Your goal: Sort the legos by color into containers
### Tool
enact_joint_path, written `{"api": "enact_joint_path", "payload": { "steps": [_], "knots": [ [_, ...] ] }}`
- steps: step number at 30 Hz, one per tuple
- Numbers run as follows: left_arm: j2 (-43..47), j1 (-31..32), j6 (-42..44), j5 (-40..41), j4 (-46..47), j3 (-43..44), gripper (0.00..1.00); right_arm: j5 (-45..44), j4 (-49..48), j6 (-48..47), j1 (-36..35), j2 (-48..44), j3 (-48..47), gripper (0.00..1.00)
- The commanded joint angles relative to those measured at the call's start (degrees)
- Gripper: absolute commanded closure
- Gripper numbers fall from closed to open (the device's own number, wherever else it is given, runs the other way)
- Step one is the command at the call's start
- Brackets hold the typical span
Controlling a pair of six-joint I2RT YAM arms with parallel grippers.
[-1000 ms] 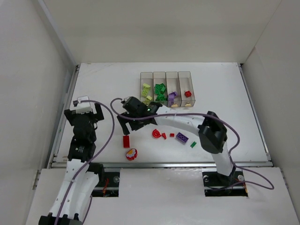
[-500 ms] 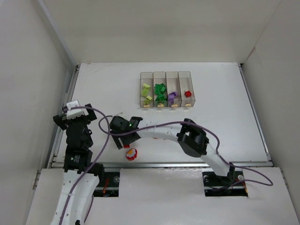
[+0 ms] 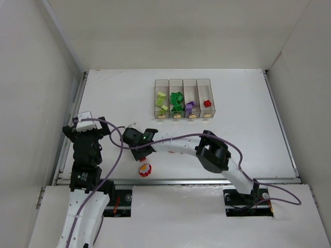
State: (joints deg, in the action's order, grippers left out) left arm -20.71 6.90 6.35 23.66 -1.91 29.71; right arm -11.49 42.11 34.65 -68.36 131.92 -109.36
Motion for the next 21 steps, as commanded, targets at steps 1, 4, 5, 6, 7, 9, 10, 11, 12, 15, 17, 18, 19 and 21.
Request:
{"api": "enact_joint_path", "payload": {
  "steps": [1, 4, 5, 6, 7, 9, 10, 11, 12, 15, 17, 18, 19, 21],
  "knots": [
    [0.8, -0.2, -0.8, -2.7, 0.1, 1.6, 0.0, -5.0, 0.9, -1.7, 0.5, -3.4, -3.0, 1.0],
    [0.8, -0.2, -0.3, -3.2, -0.5, 2.1, 0.0, -6.3, 0.9, -3.2, 4.6, -8.1, -3.0, 1.0],
    [0.8, -0.2, -0.3, -3.2, -0.5, 2.6, 0.0, -6.3, 0.9, -3.8, 6.3, -9.2, -3.0, 1.0],
    [0.1, -0.2, 0.3, -3.2, -0.5, 2.6, 0.0, -6.3, 0.3, -5.2, 7.9, -11.2, -3.0, 1.0],
    [0.1, -0.2, 0.3, -3.8, -0.5, 3.2, 0.0, -5.7, 0.3, -6.1, 9.7, -12.2, -3.0, 1.0],
    [-1.3, -0.2, 0.9, -5.4, -0.5, 3.8, 0.0, -5.7, 1.6, -8.9, 15.3, -15.1, -3.0, 1.0],
    [-1.3, -0.2, 0.9, -8.1, -1.0, 4.5, 0.0, -5.7, 1.6, -10.1, 17.4, -16.1, -3.0, 1.0],
    [-2.0, -0.2, 2.0, -9.9, -2.6, 5.3, 0.0, -5.2, 2.7, -11.0, 21.9, -16.9, -3.0, 1.0],
    [-2.0, -0.2, 2.6, -12.2, -3.7, 5.3, 0.0, -4.7, 3.2, -12.1, 24.3, -17.7, -3.0, 1.0],
    [-2.0, -0.7, 6.7, -22.1, -6.4, 5.8, 0.0, -4.2, 3.2, -15.7, 33.6, -20.7, -0.2, 1.0],
    [-3.6, -0.7, 9.0, -28.3, -7.0, 5.8, 0.0, -4.2, 2.3, -18.2, 37.9, -20.7, 1.6, 0.99],
    [-4.5, -0.7, 10.2, -30.4, -7.0, 5.8, 0.0, -5.5, 2.3, -19.0, 41.3, -20.0, 1.6, 0.99],
    [-6.3, -0.7, 11.7, -32.4, -7.0, 5.8, 0.0, -6.4, 3.3, -19.8, 42.4, -18.9, 0.7, 0.97],
    [-7.8, -0.7, 16.4, -38.6, -7.5, 5.8, 0.0, -9.8, 5.5, -22.7, 43.8, -15.0, -1.5, 0.95]
  ]
}}
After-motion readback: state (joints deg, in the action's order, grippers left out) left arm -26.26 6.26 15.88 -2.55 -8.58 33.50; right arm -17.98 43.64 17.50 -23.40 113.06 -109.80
